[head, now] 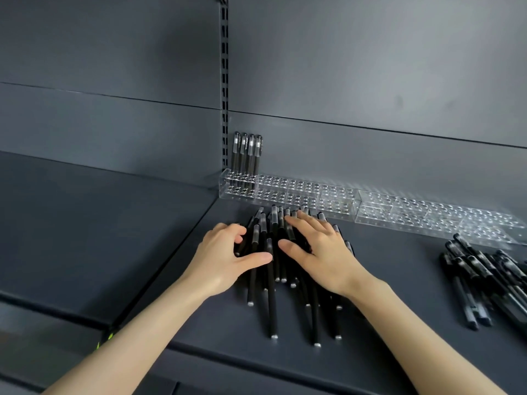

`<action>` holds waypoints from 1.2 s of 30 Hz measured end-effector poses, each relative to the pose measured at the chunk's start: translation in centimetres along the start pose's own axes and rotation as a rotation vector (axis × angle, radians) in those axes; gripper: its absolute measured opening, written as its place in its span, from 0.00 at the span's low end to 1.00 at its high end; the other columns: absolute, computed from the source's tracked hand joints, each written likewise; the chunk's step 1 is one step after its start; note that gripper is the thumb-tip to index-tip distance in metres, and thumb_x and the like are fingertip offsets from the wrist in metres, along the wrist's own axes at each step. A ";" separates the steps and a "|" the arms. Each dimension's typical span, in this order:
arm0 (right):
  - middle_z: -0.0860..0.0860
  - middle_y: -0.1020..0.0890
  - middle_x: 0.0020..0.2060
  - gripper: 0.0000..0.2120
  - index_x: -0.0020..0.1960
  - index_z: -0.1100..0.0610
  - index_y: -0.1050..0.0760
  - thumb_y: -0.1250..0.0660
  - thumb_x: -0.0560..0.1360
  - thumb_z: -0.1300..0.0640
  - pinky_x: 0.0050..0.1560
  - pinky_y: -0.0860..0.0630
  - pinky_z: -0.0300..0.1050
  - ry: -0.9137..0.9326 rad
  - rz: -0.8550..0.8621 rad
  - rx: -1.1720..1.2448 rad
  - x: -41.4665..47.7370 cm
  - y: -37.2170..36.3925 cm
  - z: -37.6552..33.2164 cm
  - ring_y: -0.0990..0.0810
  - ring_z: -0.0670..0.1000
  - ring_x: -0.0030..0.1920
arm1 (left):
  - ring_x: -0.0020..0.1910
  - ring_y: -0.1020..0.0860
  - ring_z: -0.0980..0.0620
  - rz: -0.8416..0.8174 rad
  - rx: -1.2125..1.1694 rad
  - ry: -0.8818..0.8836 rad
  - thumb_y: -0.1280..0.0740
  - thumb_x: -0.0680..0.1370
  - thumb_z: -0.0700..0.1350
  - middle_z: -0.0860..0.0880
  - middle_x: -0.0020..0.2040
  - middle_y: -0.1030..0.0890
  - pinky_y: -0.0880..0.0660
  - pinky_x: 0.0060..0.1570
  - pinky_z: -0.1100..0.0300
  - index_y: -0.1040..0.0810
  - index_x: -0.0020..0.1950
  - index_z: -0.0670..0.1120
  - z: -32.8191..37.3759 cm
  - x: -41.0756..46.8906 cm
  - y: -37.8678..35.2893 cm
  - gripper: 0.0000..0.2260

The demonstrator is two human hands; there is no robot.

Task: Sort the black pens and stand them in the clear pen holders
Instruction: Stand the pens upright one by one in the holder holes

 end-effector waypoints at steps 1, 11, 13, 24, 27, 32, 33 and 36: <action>0.47 0.46 0.76 0.28 0.75 0.44 0.44 0.43 0.78 0.40 0.73 0.55 0.50 -0.003 -0.003 -0.001 0.0 0.0 0.0 0.52 0.52 0.76 | 0.52 0.29 0.55 -0.005 -0.007 0.004 0.28 0.70 0.58 0.53 0.54 0.28 0.31 0.42 0.72 0.30 0.69 0.47 -0.1 0.1 0.0 0.31; 0.48 0.45 0.76 0.32 0.75 0.45 0.44 0.41 0.75 0.37 0.73 0.53 0.51 -0.018 0.004 -0.037 0.5 -0.4 0.0 0.51 0.52 0.76 | 0.49 0.22 0.52 -0.082 0.002 0.136 0.27 0.71 0.54 0.50 0.49 0.21 0.27 0.50 0.59 0.23 0.57 0.46 -1.0 1.5 0.5 0.20; 0.48 0.45 0.76 0.32 0.75 0.45 0.44 0.41 0.75 0.37 0.73 0.53 0.52 -0.019 0.004 -0.039 0.5 -0.5 0.0 0.51 0.52 0.76 | 0.35 0.25 0.53 -0.111 0.043 0.118 0.29 0.72 0.51 0.48 0.37 0.22 0.27 0.41 0.57 0.24 0.43 0.46 -0.8 1.7 0.6 0.10; 0.50 0.45 0.76 0.31 0.76 0.46 0.45 0.42 0.76 0.38 0.73 0.53 0.52 -0.026 0.004 -0.037 0.3 -0.4 -0.1 0.51 0.54 0.76 | 0.27 0.37 0.49 -0.106 0.324 0.078 0.37 0.76 0.48 0.50 0.26 0.37 0.41 0.29 0.58 0.44 0.31 0.45 1.5 1.9 0.9 0.20; 0.49 0.46 0.77 0.31 0.76 0.46 0.44 0.42 0.76 0.37 0.73 0.53 0.52 -0.020 0.009 -0.049 0.2 -0.3 -0.1 0.50 0.54 0.76 | 0.27 0.42 0.50 -0.081 0.268 0.075 0.37 0.76 0.46 0.50 0.26 0.41 0.45 0.28 0.58 0.45 0.31 0.46 1.3 1.8 1.2 0.20; 0.46 0.40 0.75 0.26 0.73 0.48 0.38 0.42 0.77 0.41 0.73 0.53 0.52 0.044 0.132 -0.007 0.3 1.2 -0.9 0.45 0.52 0.74 | 0.25 0.38 0.56 -0.030 -0.055 -0.031 0.41 0.80 0.45 0.52 0.28 0.34 0.40 0.25 0.65 0.34 0.34 0.43 0.9 1.0 2.3 0.15; 0.45 0.34 0.72 0.24 0.71 0.49 0.35 0.40 0.77 0.43 0.73 0.48 0.52 0.069 0.168 0.069 0.4 1.8 -1.3 0.40 0.51 0.73 | 0.25 0.34 0.59 -0.039 -0.142 -0.046 0.41 0.81 0.45 0.52 0.30 0.29 0.36 0.27 0.68 0.31 0.37 0.42 1.2 0.7 2.5 0.14; 0.45 0.20 0.55 0.16 0.62 0.51 0.27 0.34 0.76 0.50 0.62 0.29 0.42 0.117 0.183 0.419 1.2 2.9 -2.9 0.23 0.42 0.58 | 0.30 0.25 0.57 -0.098 -0.413 -0.085 0.43 0.82 0.44 0.48 0.34 0.25 0.25 0.35 0.63 0.26 0.48 0.37 2.5 0.4 3.0 0.12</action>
Point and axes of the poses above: each hand's wrist, its own x-axis towards the middle knuckle, its own y-axis out of the back of the hand, z = x × y, the point moved 6 cm from there along x, towards the middle knuckle
